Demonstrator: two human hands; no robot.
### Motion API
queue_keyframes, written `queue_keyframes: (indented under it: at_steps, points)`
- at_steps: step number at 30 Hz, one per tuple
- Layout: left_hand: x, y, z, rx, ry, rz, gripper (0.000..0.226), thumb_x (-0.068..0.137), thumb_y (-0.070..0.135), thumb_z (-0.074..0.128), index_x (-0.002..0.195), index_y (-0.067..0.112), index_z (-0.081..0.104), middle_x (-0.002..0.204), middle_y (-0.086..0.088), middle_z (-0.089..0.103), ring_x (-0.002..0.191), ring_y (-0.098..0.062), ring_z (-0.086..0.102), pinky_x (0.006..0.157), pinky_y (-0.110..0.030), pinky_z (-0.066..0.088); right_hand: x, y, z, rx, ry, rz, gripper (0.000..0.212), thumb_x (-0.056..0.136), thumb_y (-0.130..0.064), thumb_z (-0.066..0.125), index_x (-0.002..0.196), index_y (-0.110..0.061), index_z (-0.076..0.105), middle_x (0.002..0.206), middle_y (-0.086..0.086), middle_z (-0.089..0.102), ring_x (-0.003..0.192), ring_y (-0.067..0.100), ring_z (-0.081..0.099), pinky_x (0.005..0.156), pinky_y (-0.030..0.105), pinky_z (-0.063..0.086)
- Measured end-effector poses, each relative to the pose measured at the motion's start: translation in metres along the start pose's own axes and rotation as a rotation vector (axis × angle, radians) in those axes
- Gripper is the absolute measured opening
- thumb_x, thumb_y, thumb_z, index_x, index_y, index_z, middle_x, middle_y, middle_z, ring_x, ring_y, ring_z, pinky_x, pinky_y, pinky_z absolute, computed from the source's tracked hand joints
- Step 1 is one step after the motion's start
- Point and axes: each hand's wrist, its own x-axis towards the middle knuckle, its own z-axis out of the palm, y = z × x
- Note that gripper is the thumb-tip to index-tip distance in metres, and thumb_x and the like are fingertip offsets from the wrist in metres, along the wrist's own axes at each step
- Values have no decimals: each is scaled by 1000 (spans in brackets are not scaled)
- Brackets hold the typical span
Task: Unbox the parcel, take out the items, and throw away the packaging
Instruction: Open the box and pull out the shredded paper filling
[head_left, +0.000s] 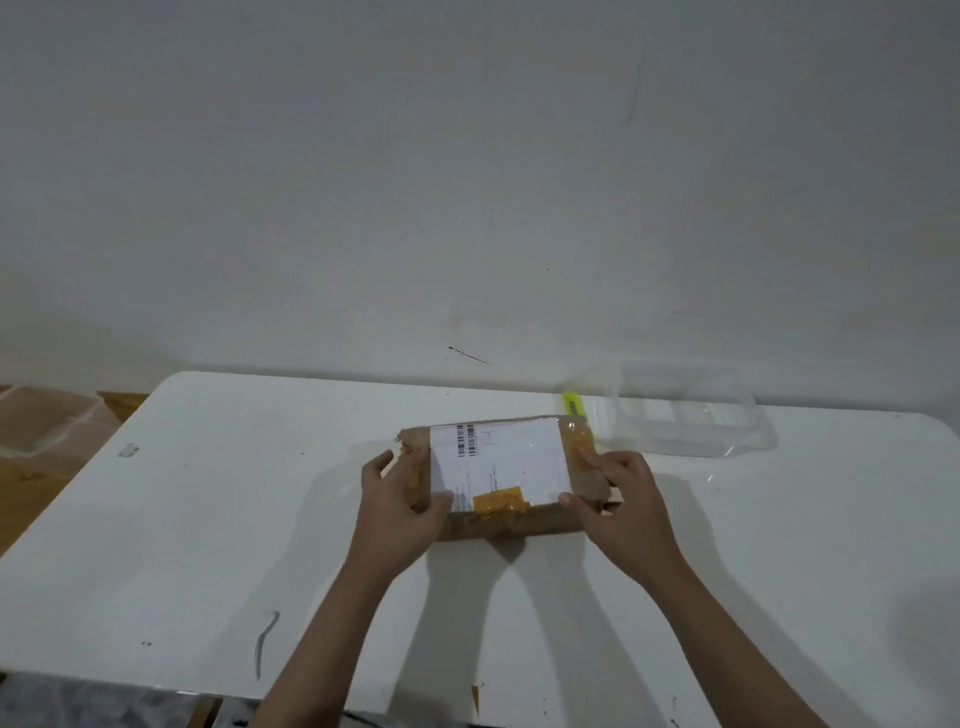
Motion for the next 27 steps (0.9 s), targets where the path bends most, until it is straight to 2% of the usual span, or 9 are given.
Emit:
queue_keyframes:
  at_steps: [3, 5, 7, 9, 11, 16, 19, 24, 27]
  points:
    - [3, 1, 8, -16, -152, 50, 74, 77, 19, 77, 141, 20, 40, 134, 0, 27, 122, -11, 37, 79, 4, 34, -21, 11, -9, -2, 18, 33, 60, 72, -13, 80, 127, -24, 58, 112, -23, 40, 107, -6, 49, 84, 25, 52]
    - [4, -3, 13, -48, -197, 83, 81, 73, 13, 81, 142, 20, 37, 133, 1, 26, 119, -7, 33, 68, 8, 34, -25, 15, -12, -11, 44, 12, 62, 71, -13, 80, 128, -22, 58, 117, -27, 39, 110, -8, 47, 86, 26, 50]
    - [3, -7, 15, -52, -169, 115, 85, 70, 12, 83, 142, 17, 37, 135, -1, 29, 120, -9, 35, 73, 6, 35, -25, 17, -13, -35, 70, -23, 61, 71, -15, 81, 127, -21, 59, 117, -27, 42, 109, -7, 48, 85, 26, 50]
    - [3, -12, 17, -21, -102, 156, 88, 68, 19, 85, 142, 15, 38, 137, -1, 36, 121, -9, 39, 89, -6, 35, -25, 18, -13, -91, 96, -57, 59, 71, -19, 81, 125, -21, 59, 115, -24, 47, 102, -4, 52, 81, 26, 52]
    - [3, -18, 19, -9, -58, 192, 88, 66, 27, 84, 141, 14, 40, 135, 3, 42, 123, -8, 41, 96, -17, 35, -24, 18, -12, -149, 134, -100, 56, 71, -24, 81, 124, -20, 60, 115, -20, 49, 99, -1, 52, 76, 26, 53]
    - [-2, -17, 24, -66, 12, 196, 79, 72, 13, 82, 139, 12, 41, 126, 16, 45, 115, 9, 38, 85, 5, 31, -22, 18, -5, -204, 217, -154, 50, 74, -42, 72, 117, -18, 63, 112, -16, 55, 92, 0, 55, 65, 23, 53]
    - [-1, -18, 28, -85, 29, 184, 80, 74, 19, 81, 141, 14, 39, 132, 13, 47, 121, 1, 42, 87, 4, 31, -23, 18, -2, -261, 265, -163, 49, 76, -52, 60, 110, -17, 64, 108, -9, 62, 86, 2, 56, 61, 18, 48]
    - [-2, -15, 33, -86, 84, 194, 75, 79, 20, 76, 142, 10, 39, 138, 5, 48, 127, -9, 43, 88, 6, 29, -21, 16, 5, -327, 341, -203, 44, 81, -46, 57, 104, -10, 67, 103, 1, 67, 89, 8, 57, 56, 18, 46]
    - [-1, -12, 35, -101, 118, 187, 68, 81, 23, 73, 141, 11, 41, 135, 1, 54, 124, -13, 49, 85, 5, 31, -14, 10, 5, -319, 371, -199, 43, 83, -45, 57, 103, -8, 67, 100, 2, 68, 81, 11, 64, 54, 16, 44]
